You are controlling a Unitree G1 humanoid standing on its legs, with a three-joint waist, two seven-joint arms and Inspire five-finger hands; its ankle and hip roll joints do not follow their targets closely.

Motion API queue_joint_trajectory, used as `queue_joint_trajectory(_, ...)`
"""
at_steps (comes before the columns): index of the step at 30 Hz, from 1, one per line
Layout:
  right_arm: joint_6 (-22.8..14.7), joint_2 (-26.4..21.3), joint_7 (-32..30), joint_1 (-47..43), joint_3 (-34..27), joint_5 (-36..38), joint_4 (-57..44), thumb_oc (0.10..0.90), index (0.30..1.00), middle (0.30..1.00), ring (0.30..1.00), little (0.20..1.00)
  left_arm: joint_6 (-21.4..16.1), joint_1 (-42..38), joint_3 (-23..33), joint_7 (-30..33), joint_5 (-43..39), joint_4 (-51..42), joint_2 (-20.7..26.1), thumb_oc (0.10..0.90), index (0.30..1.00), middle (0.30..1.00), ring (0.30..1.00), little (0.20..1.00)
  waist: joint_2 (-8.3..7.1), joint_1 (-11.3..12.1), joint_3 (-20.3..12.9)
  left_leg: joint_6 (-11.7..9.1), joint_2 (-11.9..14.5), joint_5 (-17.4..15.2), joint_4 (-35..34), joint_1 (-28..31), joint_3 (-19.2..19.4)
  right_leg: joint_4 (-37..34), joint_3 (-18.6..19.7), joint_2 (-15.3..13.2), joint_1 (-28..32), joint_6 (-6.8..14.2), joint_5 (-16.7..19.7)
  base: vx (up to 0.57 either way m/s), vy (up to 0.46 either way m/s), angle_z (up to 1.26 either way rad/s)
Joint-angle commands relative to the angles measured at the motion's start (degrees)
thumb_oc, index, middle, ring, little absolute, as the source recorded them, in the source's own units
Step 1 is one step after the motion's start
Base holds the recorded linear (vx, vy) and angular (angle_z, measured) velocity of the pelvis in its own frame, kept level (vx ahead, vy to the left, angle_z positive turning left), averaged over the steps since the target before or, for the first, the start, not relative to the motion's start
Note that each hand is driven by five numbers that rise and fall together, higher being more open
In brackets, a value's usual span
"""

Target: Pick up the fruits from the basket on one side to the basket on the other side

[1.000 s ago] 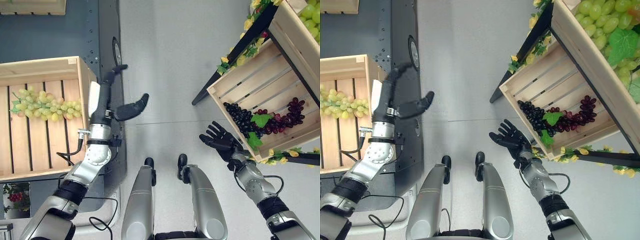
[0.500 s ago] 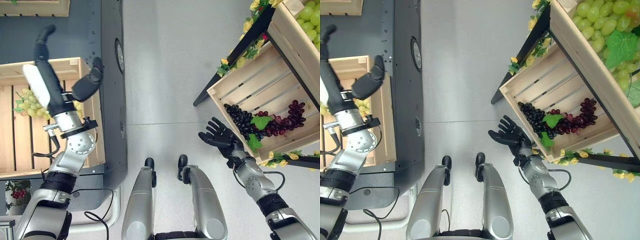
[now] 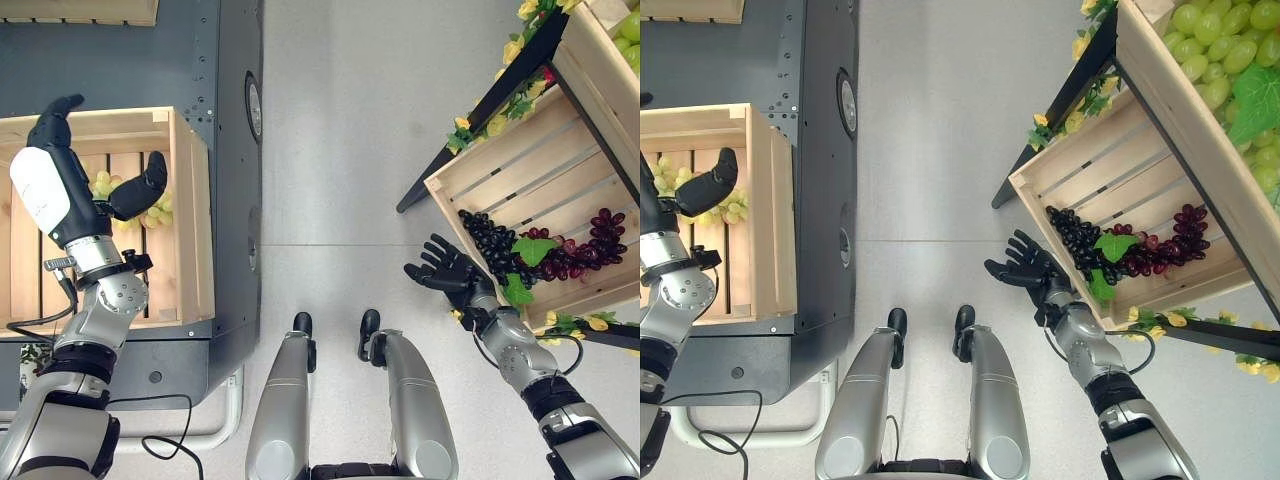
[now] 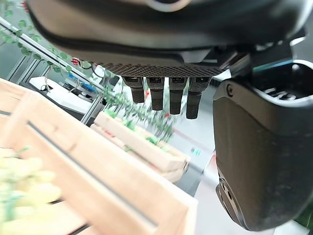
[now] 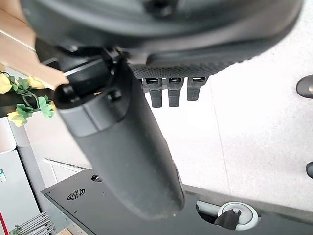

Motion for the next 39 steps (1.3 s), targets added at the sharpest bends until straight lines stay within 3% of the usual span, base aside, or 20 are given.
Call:
queue_joint_trajectory(1, -3.57, -4.93, 3.84, -0.94, -1.92, -1.33, -1.92, 0.8, 0.9, 0.9, 0.9, 0.9, 0.63, -3.39, 1.34, -0.03, -0.74, 0.47, 5.06, 0.8, 0.9, 0.9, 0.9, 0.9, 3.24, 0.21, -0.85, 1.8, -1.19, 2.31, -3.69, 1.75, 3.84, -1.38, -3.44, -0.79, 4.68, -1.98, 0.83, -0.01, 0.052, 0.04)
queue_joint_trajectory(8, -3.53, -6.96, 5.28, -2.5, -1.21, -0.03, 0.33, 0.8, 0.9, 0.9, 0.9, 0.9, 4.43, -4.26, -1.87, -2.88, 2.97, 8.86, 8.38, 0.8, 0.9, 0.9, 0.9, 0.9, 3.71, 0.06, -0.85, 1.7, -0.82, 2.68, -3.38, 0.44, 4.32, -1.17, -3.52, -0.97, 3.52, -2.11, 0.83, -0.02, 0.041, 0.02)
queue_joint_trajectory(15, -3.93, -8.17, 6.21, -3.92, -0.32, 0.82, 1.25, 0.8, 0.9, 0.9, 0.9, 0.9, 11.33, -6.22, -4.1, -3.98, 1.04, 13.76, 9.22, 0.8, 0.9, 0.9, 0.9, 0.9, 3.81, 0.0, -0.85, 1.72, -0.68, 2.98, -3.39, -0.73, 4.57, -1.34, -3.92, -1.13, 2.47, -2.17, 0.91, -0.03, 0.027, 0.02)
queue_joint_trajectory(18, -3.76, -8.47, 5.97, -4.07, -0.41, 0.82, 0.95, 0.8, 0.9, 0.9, 0.9, 0.9, 13.02, -6.45, -5.09, -4.61, 5.11, 14.53, 9.4, 0.8, 0.9, 0.9, 0.9, 0.9, 3.79, 0.02, -0.85, 1.77, -0.64, 3.07, -3.45, -1.03, 4.62, -1.3, -4.07, -1.2, 2.15, -2.15, 0.92, -0.02, 0.029, 0.07)
queue_joint_trajectory(21, -3.0, -9.68, 5.67, -4.93, -0.19, 1.23, 0.97, 0.8, 0.9, 0.9, 0.9, 0.9, 12.47, -7.83, -9.18, -5.17, 14.05, 13.89, 10.21, 0.8, 0.9, 0.9, 0.9, 0.9, 3.88, 0.09, -0.85, 1.82, -0.49, 3.33, -3.69, -1.79, 4.84, -1.53, -4.33, -1.38, 1.47, -2.04, 1.25, -0.02, 0.03, 0.08)
queue_joint_trajectory(29, -3.36, -11.97, 7.45, -5.4, -0.5, 2.49, 2.13, 0.8, 0.9, 0.9, 0.9, 0.9, 10.1, -12.2, -17.67, -2.19, 22.82, 12.07, 12.63, 0.8, 0.9, 0.9, 0.9, 0.9, 4.12, -0.12, -0.85, 2.1, -0.12, 3.42, -3.47, -3.59, 5.21, -1.0, -4.68, -1.66, -0.42, -1.96, 1.51, -0.02, 0.052, 0.03)
queue_joint_trajectory(35, -2.82, -13.26, 8.34, -6.68, 0.47, 3.43, 2.46, 0.8, 0.9, 0.9, 0.9, 0.9, 12.09, -17.2, -25.9, -2.2, 27.91, 10.3, 13.83, 0.8, 0.9, 0.9, 0.9, 0.9, 3.82, -0.38, -0.85, 2.17, 0.57, 3.34, -2.62, -5.92, 5.71, -0.13, -4.99, -1.87, -2.81, -1.87, 1.82, -0.03, 0.048, 0.02)
queue_joint_trajectory(39, -2.17, -14.52, 9.55, -7.57, 1.46, 4.75, 2.9, 0.8, 0.9, 0.9, 0.9, 0.9, 17.08, -20.61, -30.83, -2.41, 29.45, 9.99, 15.05, 0.8, 0.9, 0.9, 0.9, 0.9, 3.66, -0.56, -0.85, 2.27, 0.96, 3.16, -2.04, -7.21, 6.07, 0.5, -5.1, -1.93, -4.11, -1.92, 1.77, -0.02, 0.047, 0.04)
